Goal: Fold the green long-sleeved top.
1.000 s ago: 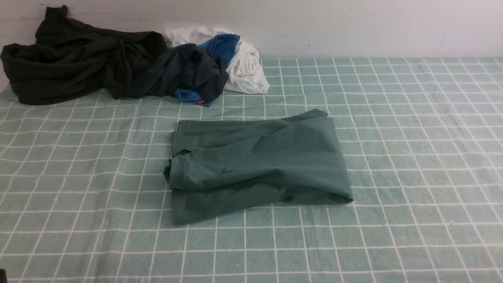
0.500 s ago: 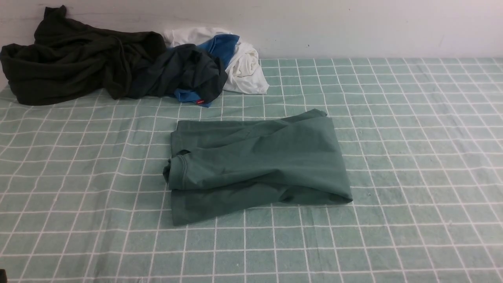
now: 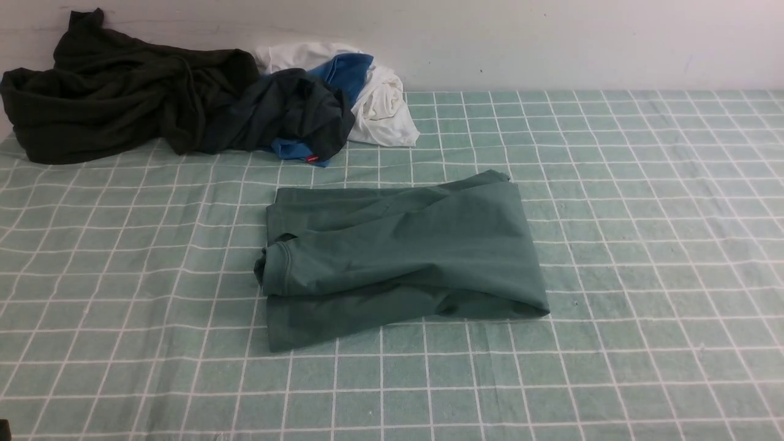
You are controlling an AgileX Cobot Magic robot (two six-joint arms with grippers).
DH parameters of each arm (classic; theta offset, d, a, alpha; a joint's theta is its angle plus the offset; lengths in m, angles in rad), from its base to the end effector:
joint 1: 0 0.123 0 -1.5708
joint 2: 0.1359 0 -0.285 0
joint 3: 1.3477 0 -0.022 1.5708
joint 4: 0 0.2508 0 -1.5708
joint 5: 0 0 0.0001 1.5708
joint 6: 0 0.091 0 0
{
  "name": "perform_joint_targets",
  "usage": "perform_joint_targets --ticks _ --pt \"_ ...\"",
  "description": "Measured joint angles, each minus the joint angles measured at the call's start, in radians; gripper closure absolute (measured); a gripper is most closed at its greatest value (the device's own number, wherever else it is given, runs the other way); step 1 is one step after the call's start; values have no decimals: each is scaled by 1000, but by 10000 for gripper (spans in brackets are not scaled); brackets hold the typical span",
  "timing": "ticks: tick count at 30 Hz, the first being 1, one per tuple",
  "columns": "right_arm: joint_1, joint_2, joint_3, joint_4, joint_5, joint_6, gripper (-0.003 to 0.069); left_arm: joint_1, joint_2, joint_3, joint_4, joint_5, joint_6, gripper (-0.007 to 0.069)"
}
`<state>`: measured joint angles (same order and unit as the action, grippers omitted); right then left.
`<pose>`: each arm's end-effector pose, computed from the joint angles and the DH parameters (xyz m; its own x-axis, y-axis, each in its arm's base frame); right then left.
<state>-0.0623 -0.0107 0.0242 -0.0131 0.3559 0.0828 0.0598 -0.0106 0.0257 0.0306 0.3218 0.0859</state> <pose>0.0530 -0.0037 0.1736 -0.2725 0.0876 -0.9582 0.0861 0.9941 0.0664 0.0538 0.0041 0.1761 -0.2528 0.0997 -0.9624 -0.0404 0.9927 0.1135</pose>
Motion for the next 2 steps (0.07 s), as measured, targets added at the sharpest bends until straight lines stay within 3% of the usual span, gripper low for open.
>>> perform_joint_targets --ticks 2 --pt "0 0 0 0 0 0 673 0 0 0 0 0 0 628"
